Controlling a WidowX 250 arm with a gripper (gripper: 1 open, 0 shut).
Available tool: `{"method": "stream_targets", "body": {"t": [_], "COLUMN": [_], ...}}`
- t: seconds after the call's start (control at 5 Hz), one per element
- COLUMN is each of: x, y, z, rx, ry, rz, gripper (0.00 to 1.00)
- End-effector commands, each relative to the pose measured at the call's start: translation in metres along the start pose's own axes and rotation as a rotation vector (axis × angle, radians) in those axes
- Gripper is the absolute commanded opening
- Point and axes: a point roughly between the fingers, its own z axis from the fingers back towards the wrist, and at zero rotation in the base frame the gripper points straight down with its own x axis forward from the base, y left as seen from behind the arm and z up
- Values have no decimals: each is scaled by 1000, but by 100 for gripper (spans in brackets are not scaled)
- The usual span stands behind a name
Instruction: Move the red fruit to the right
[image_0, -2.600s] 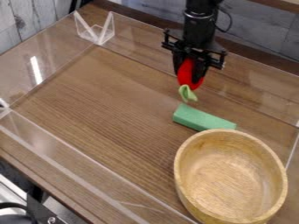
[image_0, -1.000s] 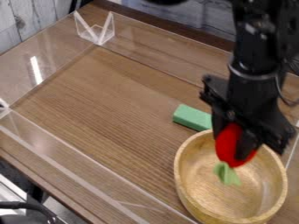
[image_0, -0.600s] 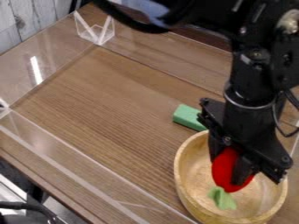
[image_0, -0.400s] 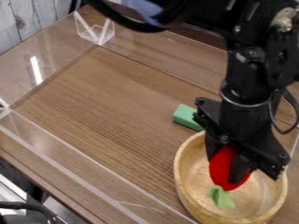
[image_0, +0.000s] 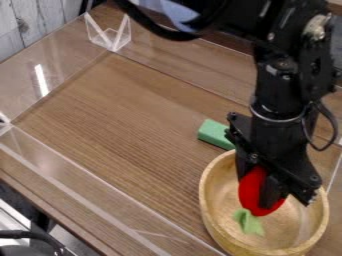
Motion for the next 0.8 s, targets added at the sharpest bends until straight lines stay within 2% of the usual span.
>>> {"method": "stream_targets", "body": {"t": [0.0,0.2,0.6], "x": [15,17,13], "y": [3,6,-3], "z": [6,-1,1], "rx": [-4,-1,19], "ry": [-55,-50,-53], "rz": [10,24,139], "gripper": [100,100,100]}}
